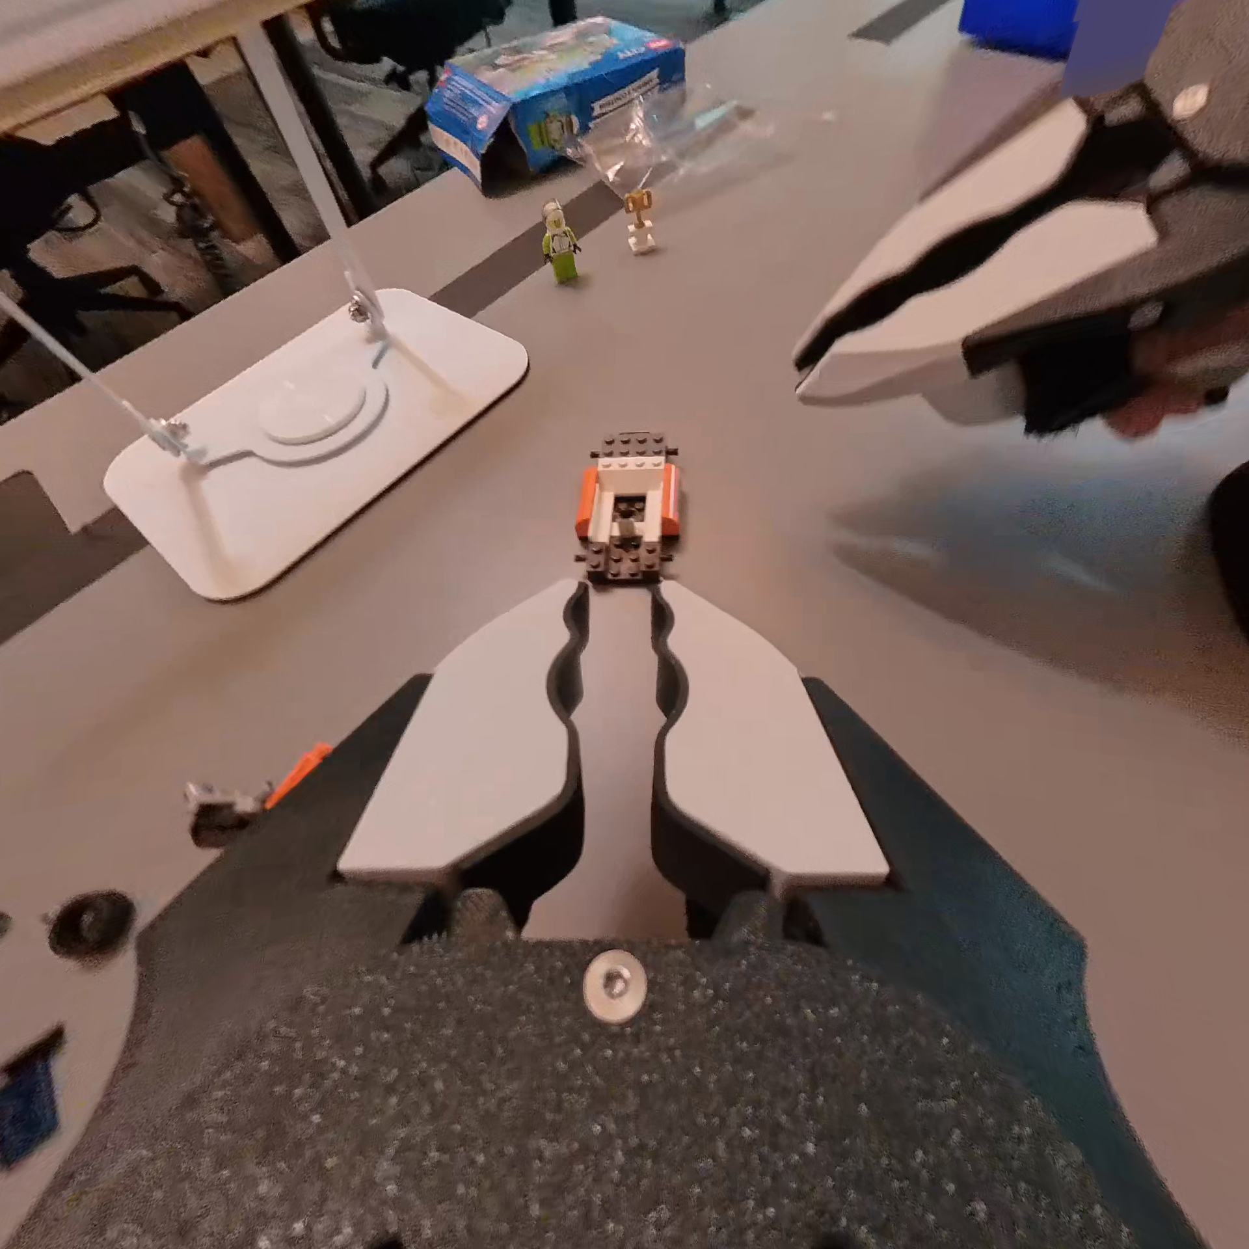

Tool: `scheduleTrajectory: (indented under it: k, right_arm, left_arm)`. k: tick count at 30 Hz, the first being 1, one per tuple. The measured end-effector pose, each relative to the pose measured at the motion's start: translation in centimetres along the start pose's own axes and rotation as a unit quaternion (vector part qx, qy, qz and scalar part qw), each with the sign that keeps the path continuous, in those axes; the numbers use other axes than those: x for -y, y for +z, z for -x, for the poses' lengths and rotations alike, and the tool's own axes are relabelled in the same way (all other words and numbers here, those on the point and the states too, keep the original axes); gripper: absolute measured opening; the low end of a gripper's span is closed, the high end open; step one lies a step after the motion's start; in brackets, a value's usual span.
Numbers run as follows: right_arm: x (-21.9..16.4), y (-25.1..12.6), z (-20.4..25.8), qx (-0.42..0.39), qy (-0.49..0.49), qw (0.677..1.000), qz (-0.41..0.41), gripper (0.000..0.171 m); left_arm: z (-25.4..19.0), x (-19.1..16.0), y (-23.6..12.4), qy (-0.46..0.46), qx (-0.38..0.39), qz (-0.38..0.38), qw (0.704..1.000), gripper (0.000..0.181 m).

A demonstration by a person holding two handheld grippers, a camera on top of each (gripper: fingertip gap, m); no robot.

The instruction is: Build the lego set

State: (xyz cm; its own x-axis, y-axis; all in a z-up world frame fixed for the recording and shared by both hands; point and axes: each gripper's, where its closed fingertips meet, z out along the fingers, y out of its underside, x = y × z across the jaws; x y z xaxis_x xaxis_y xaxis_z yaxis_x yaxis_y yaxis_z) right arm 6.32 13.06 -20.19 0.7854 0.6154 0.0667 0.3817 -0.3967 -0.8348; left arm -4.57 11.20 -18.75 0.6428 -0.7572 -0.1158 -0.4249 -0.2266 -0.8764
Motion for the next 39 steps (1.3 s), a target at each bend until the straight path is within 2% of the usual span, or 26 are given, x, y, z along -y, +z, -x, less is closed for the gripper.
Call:
scheduleTrajectory:
  k: [3, 8, 11, 17, 39]
  right_arm:
    - [-0.8, -0.3, 2.9, -0.016, 0.023, 1.0, -0.008, 0.0]
    - [-1.8, 0.0, 4.9, -0.042, 0.029, 0.999, -0.003, 0.0]
    - [-2.0, 0.3, 5.2, -0.059, 0.05, 0.997, -0.01, 0.0]
    - [-2.5, 1.1, 4.9, -0.076, 0.057, 0.995, -0.016, 0.0]
    - [-2.4, 1.3, 4.3, -0.077, 0.072, 0.994, -0.027, 0.0]
  left_arm:
    - [-1.3, -0.5, -1.2, -0.014, 0.025, -0.017, 0.999, 0.005]
    - [-1.9, -1.1, -2.2, -0.041, 0.055, -0.041, 0.997, 0.0]
    - [-0.8, -1.4, -2.3, -0.057, 0.068, -0.054, 0.995, 0.0]
    - [0.6, -2.6, -1.6, -0.11, 0.045, -0.06, 0.991, 0.0]
    - [0.8, -3.2, -1.4, -0.106, 0.05, -0.051, 0.992, 0.0]
